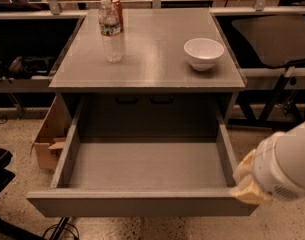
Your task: Close top drawer
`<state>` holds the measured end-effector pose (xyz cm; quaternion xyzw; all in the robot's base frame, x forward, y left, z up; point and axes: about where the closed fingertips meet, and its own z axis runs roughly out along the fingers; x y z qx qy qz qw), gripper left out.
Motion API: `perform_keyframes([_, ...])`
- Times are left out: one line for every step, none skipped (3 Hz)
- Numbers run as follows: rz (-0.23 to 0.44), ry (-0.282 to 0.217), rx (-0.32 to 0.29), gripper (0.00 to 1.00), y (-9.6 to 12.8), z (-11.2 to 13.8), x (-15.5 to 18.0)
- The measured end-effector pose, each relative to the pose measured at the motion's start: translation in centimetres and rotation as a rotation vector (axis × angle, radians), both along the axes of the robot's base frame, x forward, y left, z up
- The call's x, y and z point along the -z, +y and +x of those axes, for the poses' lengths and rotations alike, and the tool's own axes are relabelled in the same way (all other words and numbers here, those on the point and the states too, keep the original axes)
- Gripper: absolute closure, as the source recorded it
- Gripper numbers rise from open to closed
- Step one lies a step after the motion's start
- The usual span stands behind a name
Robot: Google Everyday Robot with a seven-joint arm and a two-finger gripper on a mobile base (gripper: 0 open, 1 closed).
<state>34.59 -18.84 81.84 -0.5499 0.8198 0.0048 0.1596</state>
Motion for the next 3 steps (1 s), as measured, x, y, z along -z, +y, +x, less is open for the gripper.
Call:
perform_keyframes([0.001, 0.094, 0.016, 0.87, 0.1, -3.5, 7.5])
perform_keyframes([0.017, 0.164, 0.017, 1.00, 0.7, -7.2, 15.0])
perform_keyframes([0.062, 0.162, 0.017, 1.00, 2.2, -9.2, 20.9])
